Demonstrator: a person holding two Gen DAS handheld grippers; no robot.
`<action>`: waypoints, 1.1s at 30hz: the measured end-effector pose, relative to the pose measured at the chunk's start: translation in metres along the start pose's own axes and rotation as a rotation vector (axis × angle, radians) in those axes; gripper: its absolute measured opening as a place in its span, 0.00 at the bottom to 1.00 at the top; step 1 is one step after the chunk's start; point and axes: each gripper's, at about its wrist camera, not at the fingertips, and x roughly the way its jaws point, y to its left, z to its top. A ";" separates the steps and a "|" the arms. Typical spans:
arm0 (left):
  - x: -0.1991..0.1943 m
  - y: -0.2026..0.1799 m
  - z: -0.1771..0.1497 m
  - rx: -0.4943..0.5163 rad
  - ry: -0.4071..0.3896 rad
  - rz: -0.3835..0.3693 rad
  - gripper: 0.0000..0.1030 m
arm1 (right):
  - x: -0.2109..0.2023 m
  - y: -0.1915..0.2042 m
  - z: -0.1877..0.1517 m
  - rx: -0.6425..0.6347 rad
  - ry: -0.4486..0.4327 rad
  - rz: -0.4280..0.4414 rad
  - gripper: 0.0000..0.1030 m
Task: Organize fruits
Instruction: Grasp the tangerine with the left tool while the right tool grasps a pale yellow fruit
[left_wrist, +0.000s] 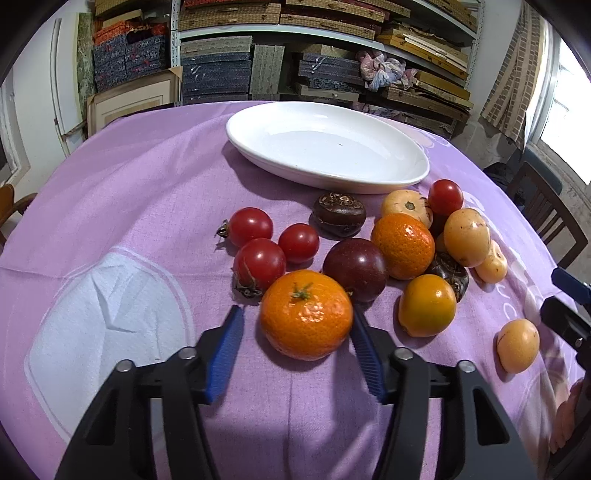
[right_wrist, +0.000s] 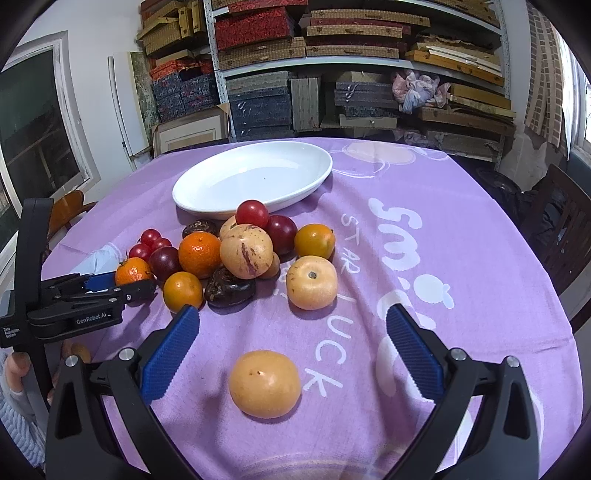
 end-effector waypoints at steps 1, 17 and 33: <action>0.001 0.000 0.000 0.003 0.001 -0.003 0.47 | 0.001 0.001 0.000 -0.005 0.004 0.003 0.96; -0.020 0.008 -0.003 0.017 -0.058 0.015 0.46 | -0.030 0.018 -0.015 -0.137 -0.162 0.192 0.96; -0.031 0.023 -0.003 -0.035 -0.064 -0.012 0.46 | 0.003 0.068 -0.021 -0.379 0.033 0.147 0.15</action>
